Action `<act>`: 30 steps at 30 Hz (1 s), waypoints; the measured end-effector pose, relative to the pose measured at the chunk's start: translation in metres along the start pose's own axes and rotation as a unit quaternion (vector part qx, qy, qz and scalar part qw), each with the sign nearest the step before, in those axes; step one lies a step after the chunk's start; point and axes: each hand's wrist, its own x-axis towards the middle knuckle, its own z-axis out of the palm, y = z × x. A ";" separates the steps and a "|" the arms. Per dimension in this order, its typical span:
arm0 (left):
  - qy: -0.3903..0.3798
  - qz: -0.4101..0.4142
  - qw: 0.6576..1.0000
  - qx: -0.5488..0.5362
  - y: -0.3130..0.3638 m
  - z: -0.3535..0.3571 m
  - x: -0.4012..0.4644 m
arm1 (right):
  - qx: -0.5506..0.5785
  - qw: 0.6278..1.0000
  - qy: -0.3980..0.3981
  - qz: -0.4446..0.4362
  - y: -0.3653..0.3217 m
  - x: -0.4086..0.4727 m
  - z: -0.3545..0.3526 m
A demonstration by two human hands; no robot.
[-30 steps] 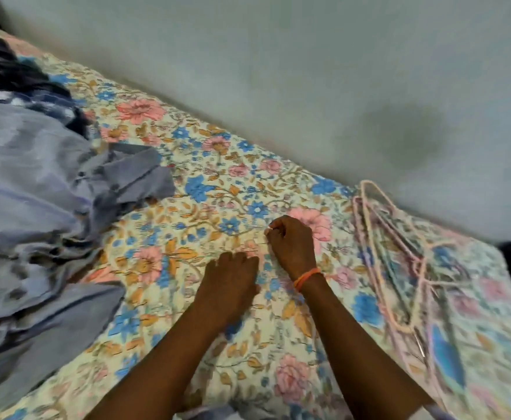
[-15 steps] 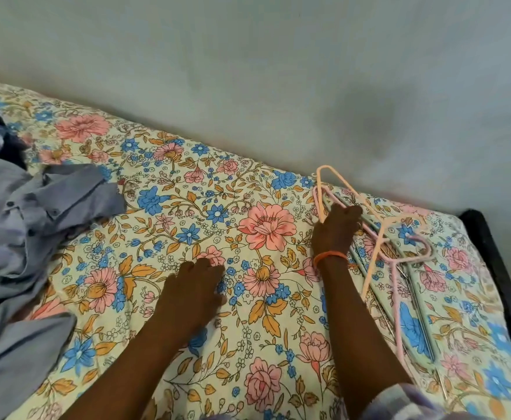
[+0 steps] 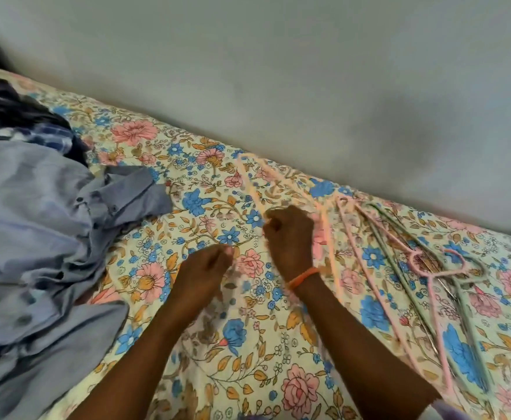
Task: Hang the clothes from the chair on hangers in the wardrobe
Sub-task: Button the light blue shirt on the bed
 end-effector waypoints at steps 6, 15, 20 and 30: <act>0.185 -0.114 0.941 -0.259 -0.021 -0.062 0.000 | 0.048 0.962 -0.165 -0.213 -0.077 -0.079 0.096; 0.257 -0.157 0.900 -0.316 -0.062 -0.157 -0.032 | -0.118 0.933 -0.111 -0.321 -0.109 -0.067 0.161; 0.236 -0.111 0.922 -0.285 -0.063 -0.187 -0.019 | -0.181 0.916 -0.214 -0.288 -0.112 -0.011 0.187; 0.314 -0.088 0.931 0.167 -0.036 -0.225 0.099 | -0.024 0.961 -0.229 -0.155 -0.094 0.030 0.197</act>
